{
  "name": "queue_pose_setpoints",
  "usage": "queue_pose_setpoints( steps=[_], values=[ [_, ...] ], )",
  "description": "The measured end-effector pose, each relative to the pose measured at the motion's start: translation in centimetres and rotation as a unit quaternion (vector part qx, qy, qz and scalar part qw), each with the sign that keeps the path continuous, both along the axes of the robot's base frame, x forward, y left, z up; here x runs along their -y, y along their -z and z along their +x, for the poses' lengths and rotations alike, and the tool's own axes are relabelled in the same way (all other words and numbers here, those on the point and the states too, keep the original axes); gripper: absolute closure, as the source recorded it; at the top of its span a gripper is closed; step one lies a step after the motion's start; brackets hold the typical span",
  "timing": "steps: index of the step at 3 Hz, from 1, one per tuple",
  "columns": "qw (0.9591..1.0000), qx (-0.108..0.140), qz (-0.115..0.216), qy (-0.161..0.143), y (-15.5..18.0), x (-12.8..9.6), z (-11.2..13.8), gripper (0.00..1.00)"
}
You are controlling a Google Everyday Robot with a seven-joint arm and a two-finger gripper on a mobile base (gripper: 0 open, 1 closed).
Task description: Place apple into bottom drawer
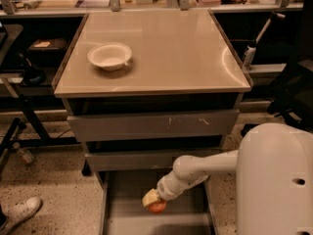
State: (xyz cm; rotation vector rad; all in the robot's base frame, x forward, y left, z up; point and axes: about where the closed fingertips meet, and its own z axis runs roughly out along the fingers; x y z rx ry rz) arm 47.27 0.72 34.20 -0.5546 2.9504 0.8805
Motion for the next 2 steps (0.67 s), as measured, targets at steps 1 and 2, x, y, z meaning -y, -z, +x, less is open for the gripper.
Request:
queue_pose_setpoints(
  steps=[1,2],
  values=[
    [0.9992,-0.012,0.013,0.035,5.83,-1.27,-0.12,1.00],
    [0.9991,-0.015,0.014,0.037,6.30,-1.37,-0.22,1.00]
  ],
)
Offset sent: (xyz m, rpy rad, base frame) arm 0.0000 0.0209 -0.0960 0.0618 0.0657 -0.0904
